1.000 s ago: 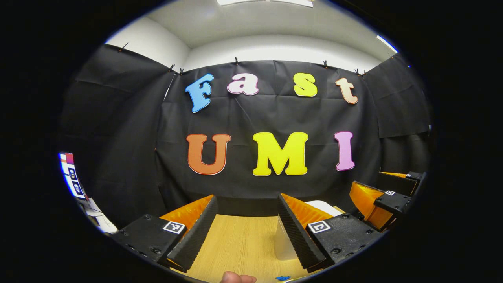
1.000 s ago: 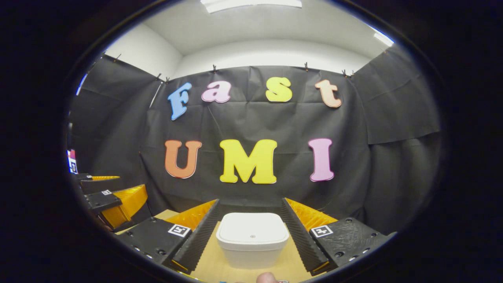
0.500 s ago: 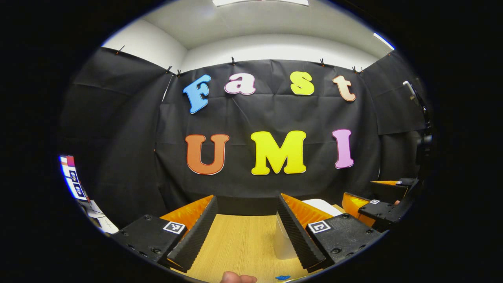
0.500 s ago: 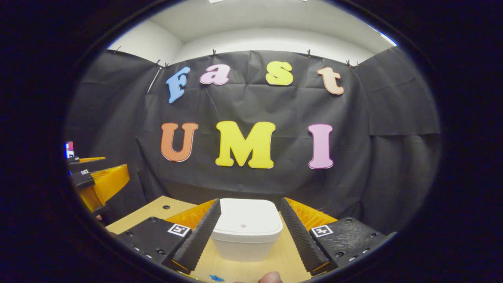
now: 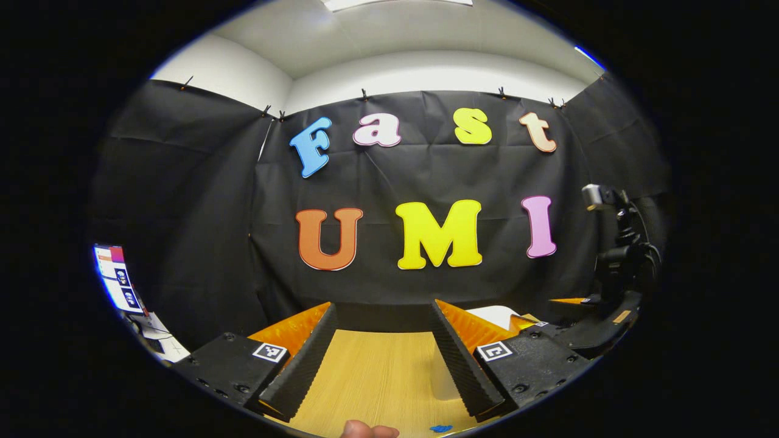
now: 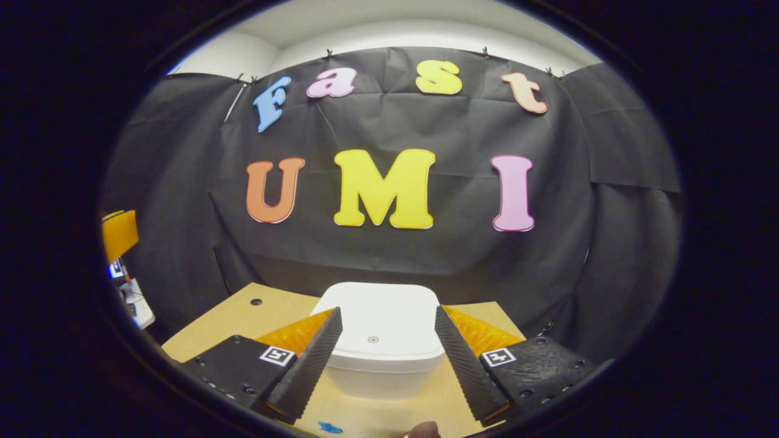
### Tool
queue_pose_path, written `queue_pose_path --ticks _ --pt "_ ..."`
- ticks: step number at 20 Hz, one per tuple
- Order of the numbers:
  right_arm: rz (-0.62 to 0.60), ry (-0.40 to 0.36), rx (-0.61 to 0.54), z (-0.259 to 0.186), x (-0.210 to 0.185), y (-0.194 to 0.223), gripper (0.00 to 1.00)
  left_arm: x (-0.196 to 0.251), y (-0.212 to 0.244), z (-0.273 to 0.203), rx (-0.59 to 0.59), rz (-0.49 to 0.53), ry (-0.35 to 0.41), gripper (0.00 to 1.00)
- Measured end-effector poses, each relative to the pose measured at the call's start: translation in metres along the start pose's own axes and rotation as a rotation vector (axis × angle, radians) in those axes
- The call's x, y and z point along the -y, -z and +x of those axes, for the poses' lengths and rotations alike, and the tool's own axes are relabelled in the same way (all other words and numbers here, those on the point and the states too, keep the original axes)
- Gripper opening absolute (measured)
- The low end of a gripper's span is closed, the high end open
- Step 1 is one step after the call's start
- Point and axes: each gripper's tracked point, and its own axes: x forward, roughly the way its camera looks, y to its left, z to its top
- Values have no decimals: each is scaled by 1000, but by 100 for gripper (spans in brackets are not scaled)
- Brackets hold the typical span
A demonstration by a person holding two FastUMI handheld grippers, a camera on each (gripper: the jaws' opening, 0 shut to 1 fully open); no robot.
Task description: Press the lid of the desktop garbage bin to open it, pick up the crumpled paper on the desktop and throw it into the bin, then pick up the pop can on the desktop and drop it into the bin, and finally close the garbage bin lid.
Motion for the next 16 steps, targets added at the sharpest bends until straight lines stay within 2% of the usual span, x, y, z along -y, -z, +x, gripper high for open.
queue_pose_path --ticks 1,4,5,6,7,9,10,11,12,13,14,16 --pt "4 -1 -18 5 1 2 96 -1 0 -1 0 4 -4 97" --pt "8 2 -40 20 2 9 83 -4 3 -1 -6 9 -18 97" --pt "14 -2 -50 23 1 12 76 -5 4 -1 -9 9 -23 97" --pt "21 -12 -60 26 -3 14 63 -7 5 -1 -10 9 -28 97" --pt "22 -9 -69 29 -3 16 61 -8 7 1 -13 10 -34 97" --pt "25 5 -83 37 0 21 49 -11 4 1 -10 13 -44 97" --pt "27 10 -88 41 2 24 33 -13 3 2 -8 17 -50 97" --pt "26 18 -93 43 4 25 25 -16 4 2 -8 20 -57 97" --pt "27 23 -95 46 6 26 12 -17 3 1 -8 21 -61 97" --pt "33 21 -101 49 5 28 6 -18 5 2 -10 19 -65 97" --pt "33 16 -114 52 4 33 0 -18 6 3 -14 17 -67 97" --pt "28 16 -122 57 4 37 1 -17 8 3 -19 19 -70 97"
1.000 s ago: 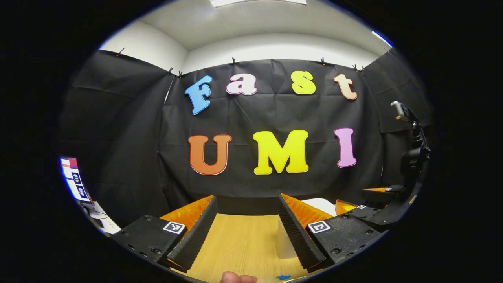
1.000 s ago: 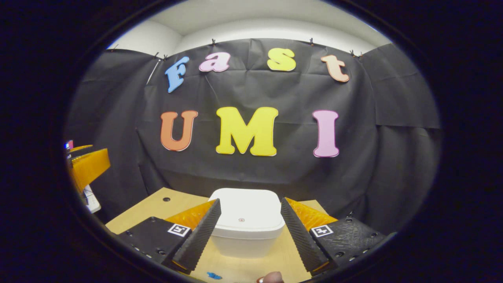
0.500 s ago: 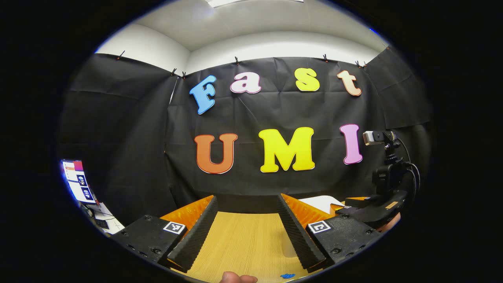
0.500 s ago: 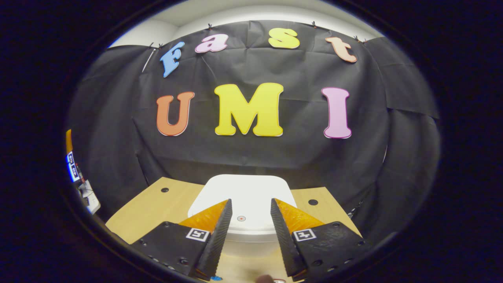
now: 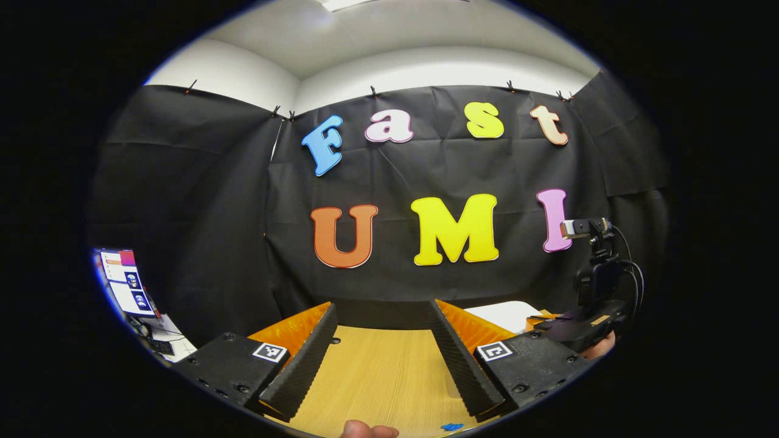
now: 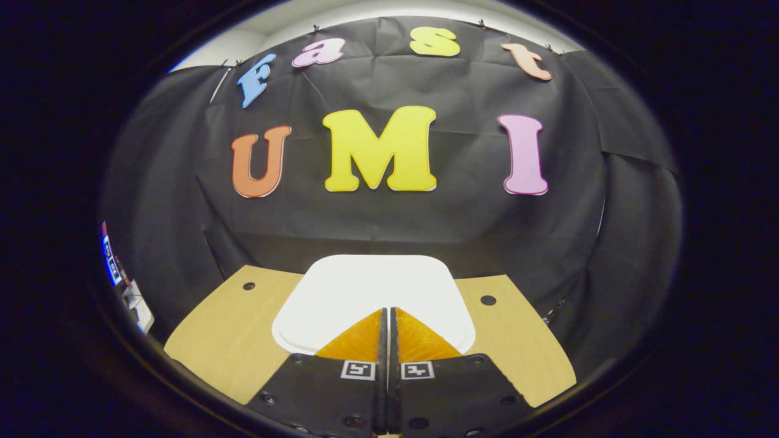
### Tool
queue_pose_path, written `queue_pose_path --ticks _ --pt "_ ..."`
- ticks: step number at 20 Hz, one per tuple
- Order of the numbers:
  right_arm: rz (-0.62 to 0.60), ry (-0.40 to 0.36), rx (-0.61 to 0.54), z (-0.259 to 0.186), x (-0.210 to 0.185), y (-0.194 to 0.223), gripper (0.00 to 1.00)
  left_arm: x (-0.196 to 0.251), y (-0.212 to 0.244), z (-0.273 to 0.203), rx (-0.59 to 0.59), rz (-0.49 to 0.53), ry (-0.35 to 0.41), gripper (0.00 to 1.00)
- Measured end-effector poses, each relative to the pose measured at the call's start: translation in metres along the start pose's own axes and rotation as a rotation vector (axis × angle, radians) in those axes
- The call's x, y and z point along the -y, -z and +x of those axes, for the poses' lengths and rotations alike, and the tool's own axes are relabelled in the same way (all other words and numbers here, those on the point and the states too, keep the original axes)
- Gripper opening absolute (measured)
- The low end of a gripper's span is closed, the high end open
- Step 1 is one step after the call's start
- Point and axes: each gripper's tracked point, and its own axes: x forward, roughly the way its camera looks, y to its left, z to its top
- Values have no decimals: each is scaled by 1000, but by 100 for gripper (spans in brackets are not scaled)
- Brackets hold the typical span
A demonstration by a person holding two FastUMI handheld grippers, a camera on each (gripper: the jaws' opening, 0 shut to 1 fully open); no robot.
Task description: Press the lid of the desktop garbage bin to open it, pick up the crumpled paper on the desktop and throw it into the bin, then pick up the pop can on the desktop and drop it into the bin, and finally close the garbage bin lid.
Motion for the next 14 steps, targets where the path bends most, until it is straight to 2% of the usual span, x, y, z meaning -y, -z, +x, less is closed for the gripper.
queue_pose_path --ticks 5,8,11,12,13,14 --pt "-36 -14 -23 10 -3 12 1 2 4 2 -11 2 4 97" --pt "-126 -11 -41 13 -2 23 1 7 7 3 -19 -12 17 97" --pt "-85 -3 -31 12 -1 19 1 15 7 6 -19 -17 39 97" --pt "-64 -4 -19 10 -1 16 1 16 6 4 -15 -15 45 88" --pt "-57 3 -6 6 1 10 1 16 6 4 -13 -14 48 97" --pt "-55 3 6 4 2 5 7 15 7 5 -14 -17 50 97"
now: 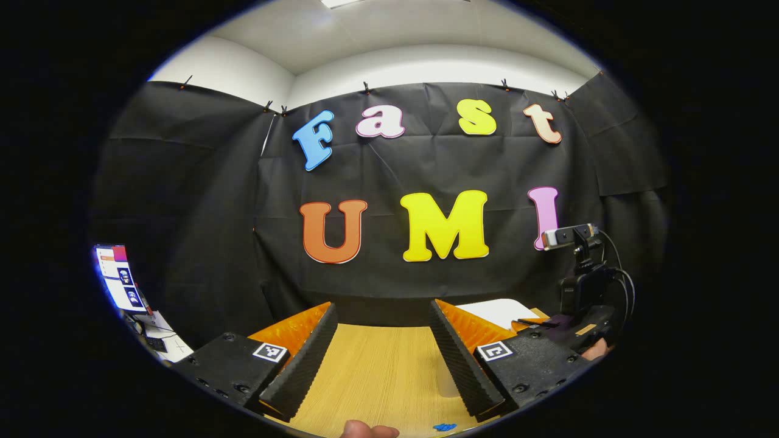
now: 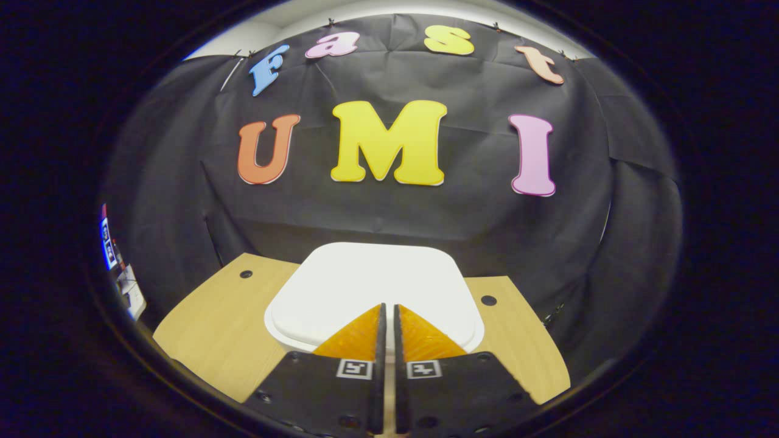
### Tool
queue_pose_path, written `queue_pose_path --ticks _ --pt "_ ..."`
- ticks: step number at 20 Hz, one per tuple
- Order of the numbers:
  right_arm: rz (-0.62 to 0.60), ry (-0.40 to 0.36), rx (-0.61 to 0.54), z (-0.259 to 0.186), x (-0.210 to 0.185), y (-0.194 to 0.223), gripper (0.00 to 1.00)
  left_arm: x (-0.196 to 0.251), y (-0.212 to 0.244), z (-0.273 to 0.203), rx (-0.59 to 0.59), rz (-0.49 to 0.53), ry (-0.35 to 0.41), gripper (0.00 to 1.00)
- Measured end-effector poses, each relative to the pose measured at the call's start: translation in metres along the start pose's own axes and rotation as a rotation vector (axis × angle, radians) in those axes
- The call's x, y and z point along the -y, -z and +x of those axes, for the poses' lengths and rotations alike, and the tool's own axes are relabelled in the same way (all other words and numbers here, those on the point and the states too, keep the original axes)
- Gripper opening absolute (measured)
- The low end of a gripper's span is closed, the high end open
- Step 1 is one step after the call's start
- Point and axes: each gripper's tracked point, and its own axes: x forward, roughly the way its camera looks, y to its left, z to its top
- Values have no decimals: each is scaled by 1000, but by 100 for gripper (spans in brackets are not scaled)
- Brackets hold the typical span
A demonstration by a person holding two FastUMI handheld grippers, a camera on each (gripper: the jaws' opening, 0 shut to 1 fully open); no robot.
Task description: Press the lid of the desktop garbage bin to open it, pick up the crumpled paper on the desktop and throw it into the bin, then pick up the pop can on the desktop and drop it into the bin, and finally close the garbage bin lid.
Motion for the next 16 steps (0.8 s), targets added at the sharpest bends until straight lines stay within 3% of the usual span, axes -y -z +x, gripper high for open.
queue_pose_path --ticks 4,6,16 --pt "45 -39 83 -21 -2 -26 76 2 10 1 -29 -41 14 97" --pt "20 -42 128 -29 -2 -39 89 1 10 1 -32 -48 20 97" --pt "7 -35 271 -83 4 -63 94 22 43 5 -99 -79 107 97"
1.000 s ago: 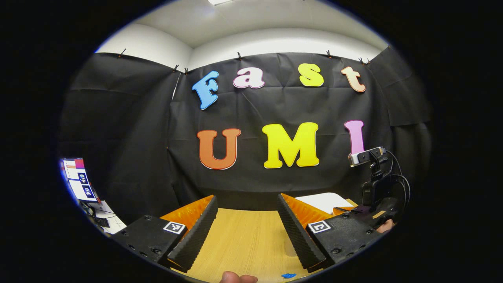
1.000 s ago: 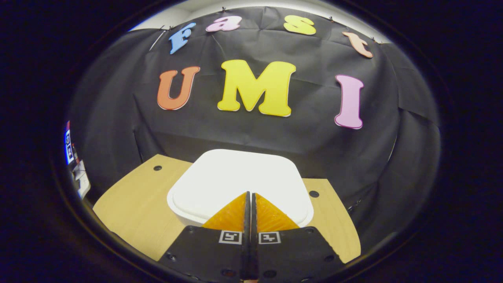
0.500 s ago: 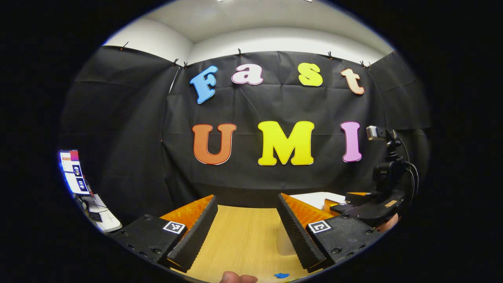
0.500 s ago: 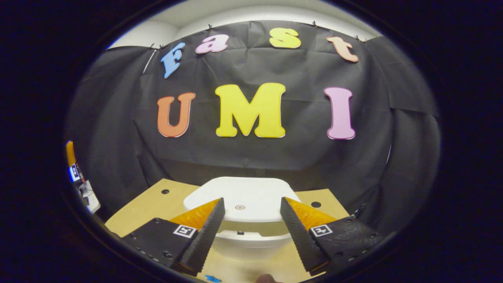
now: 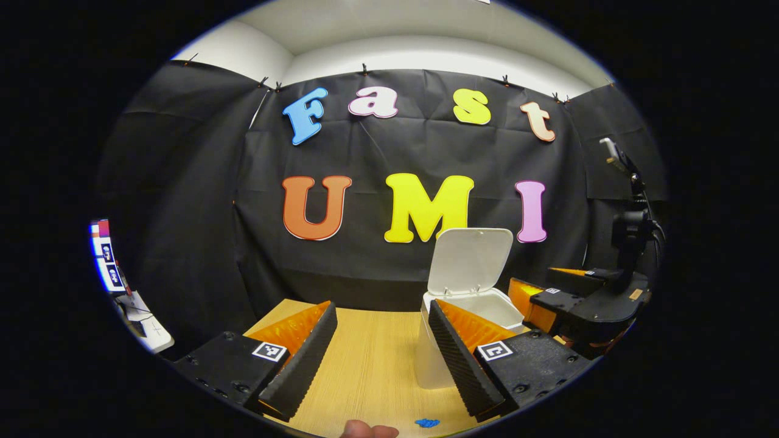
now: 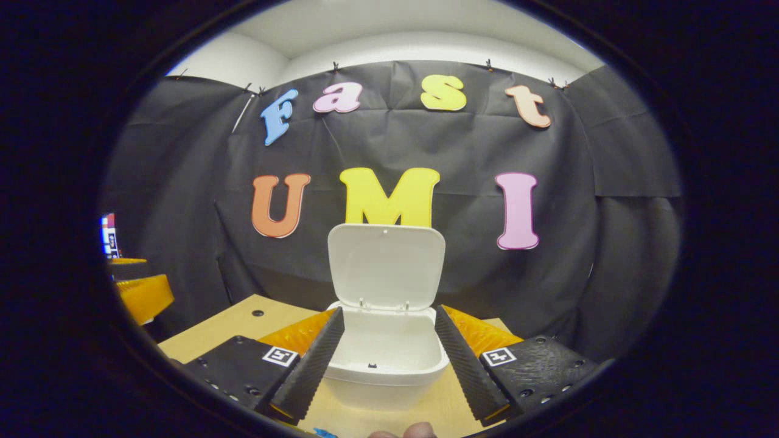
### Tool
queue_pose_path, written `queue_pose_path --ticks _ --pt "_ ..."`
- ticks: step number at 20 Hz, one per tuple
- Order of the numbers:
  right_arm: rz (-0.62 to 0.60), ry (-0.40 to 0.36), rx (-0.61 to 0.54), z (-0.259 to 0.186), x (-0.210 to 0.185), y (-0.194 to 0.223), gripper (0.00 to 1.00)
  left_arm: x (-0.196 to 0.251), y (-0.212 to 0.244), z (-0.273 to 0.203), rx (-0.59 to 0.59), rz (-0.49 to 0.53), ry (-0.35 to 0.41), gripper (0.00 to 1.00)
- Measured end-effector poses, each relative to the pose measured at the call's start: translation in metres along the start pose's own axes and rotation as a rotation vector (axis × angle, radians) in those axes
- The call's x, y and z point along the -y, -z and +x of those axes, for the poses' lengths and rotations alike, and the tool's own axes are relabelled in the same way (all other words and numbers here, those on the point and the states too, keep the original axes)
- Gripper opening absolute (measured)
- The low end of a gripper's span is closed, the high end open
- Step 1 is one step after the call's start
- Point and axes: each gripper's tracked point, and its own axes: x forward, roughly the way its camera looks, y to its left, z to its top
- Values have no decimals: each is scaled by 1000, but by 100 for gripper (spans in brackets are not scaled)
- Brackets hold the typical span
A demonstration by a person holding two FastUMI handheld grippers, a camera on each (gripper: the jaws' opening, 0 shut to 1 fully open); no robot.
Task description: Press the lid of the desktop garbage bin to open it, pick up the crumpled paper on the desktop and throw it into the bin, then pick up the pop can on the desktop and drop it into the bin, and finally close the garbage bin lid.
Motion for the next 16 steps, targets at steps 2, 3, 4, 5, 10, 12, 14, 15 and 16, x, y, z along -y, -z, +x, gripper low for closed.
queue_pose_path --ticks 2,3,4,5,10,12,14,15,16 --pt "6 2 6 -11 4 0 94 8 13 1 -31 -13 23 98" --pt "8 8 4 -17 9 1 94 12 21 2 -49 -16 35 97" --pt "8 14 1 -23 14 4 94 17 30 3 -69 -16 47 98" --pt "8 16 -2 -27 17 7 94 22 40 2 -93 -13 59 98" --pt "-19 66 -88 -48 48 48 94 49 101 2 -258 -12 109 98" --pt "-19 90 -111 -57 59 62 94 57 129 -2 -344 -2 127 98" --pt "-22 110 -133 -65 68 76 94 63 155 -7 -418 0 144 98" --pt "-21 118 -147 -68 73 84 94 65 170 -10 -467 -3 149 98" --pt "-20 126 -161 -72 77 90 94 67 186 -16 -518 -8 150 99"
